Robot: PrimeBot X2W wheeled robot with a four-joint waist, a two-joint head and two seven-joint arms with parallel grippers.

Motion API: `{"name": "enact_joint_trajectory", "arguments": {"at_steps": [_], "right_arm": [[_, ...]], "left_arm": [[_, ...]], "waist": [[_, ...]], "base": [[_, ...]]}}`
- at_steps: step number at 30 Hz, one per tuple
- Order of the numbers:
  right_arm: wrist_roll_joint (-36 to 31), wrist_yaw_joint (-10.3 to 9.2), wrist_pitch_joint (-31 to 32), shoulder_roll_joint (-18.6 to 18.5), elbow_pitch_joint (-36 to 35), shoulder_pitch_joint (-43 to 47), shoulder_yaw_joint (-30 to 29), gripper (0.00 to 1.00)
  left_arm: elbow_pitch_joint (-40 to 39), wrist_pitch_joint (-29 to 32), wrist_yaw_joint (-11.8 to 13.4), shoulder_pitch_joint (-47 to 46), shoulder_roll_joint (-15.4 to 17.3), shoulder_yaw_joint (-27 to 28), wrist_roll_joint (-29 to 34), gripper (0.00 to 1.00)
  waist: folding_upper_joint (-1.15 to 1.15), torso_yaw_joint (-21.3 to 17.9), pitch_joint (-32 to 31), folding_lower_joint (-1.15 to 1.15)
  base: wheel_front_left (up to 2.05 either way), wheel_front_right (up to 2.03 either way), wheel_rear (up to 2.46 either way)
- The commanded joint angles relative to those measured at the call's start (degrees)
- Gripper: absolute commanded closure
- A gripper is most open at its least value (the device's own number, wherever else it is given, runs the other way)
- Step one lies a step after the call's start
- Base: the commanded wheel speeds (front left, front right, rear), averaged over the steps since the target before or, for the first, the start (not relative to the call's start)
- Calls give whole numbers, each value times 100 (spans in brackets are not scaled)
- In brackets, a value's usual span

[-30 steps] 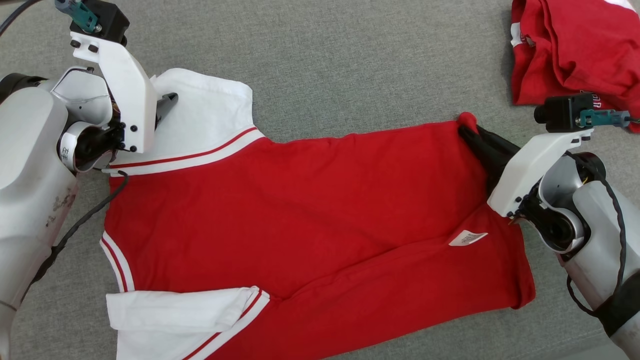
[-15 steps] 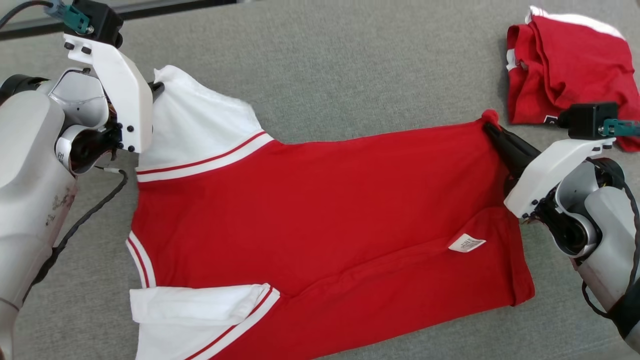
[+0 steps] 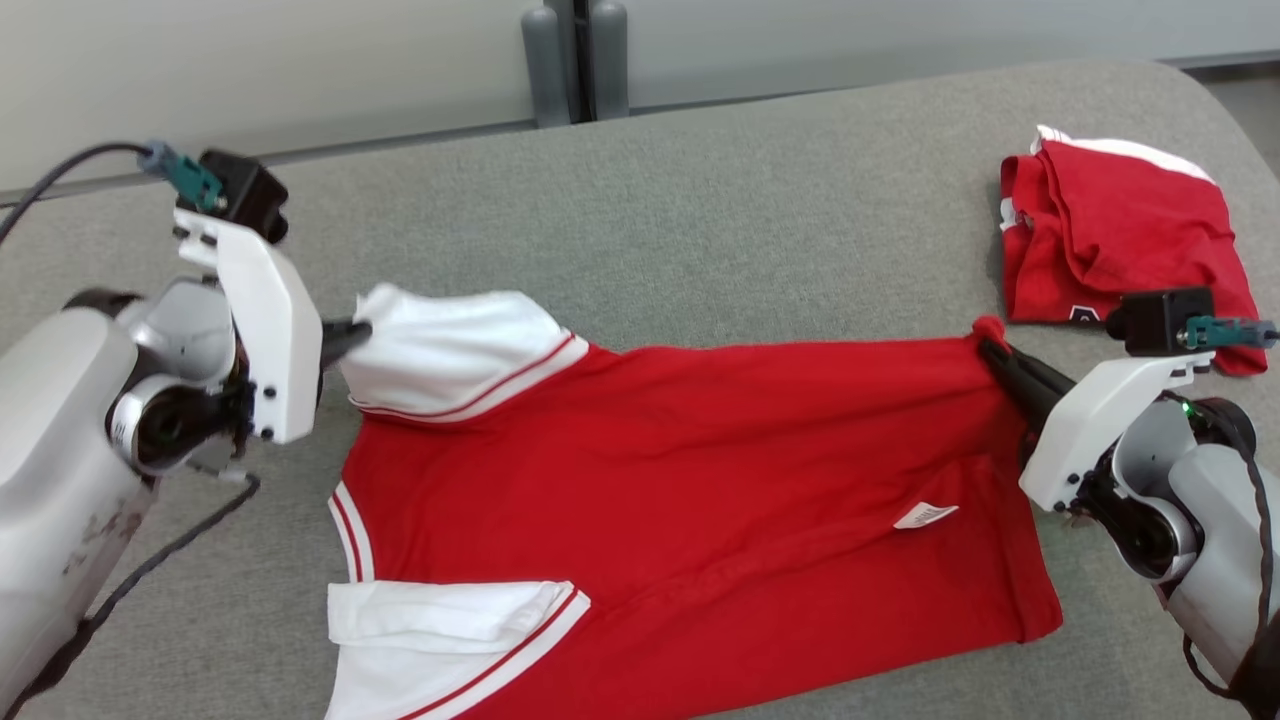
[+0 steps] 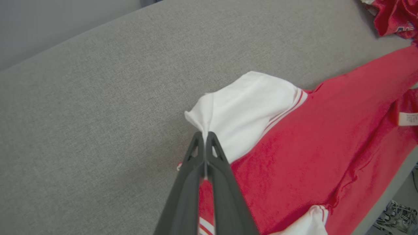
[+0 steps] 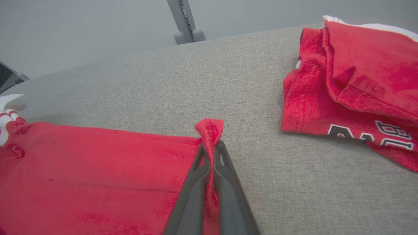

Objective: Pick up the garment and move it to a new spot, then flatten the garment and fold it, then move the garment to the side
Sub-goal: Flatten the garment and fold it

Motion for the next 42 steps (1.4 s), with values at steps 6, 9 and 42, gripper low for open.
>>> {"name": "enact_joint_trajectory", "arguments": {"at_steps": [6,9,42], "right_arm": [[71,-2,167,-198,11,193,286,100],[93,-2,226,-283,44,225,411,100],[795,-2,1729,-1042,-793,704,1454,0]], "left_arm": [[-1010,662,-31,668,585,-121,-704,100],[-1430,898,28,877,853,-181,-820,100],[-2459,1651,648,2102,1288,-748,-1309,0]], "waist": [[0,148,-317,0],[0,187,-362,0],[0,162,-703,0]], "base": [[0,0,0],[0,0,0],[0,0,0]]}}
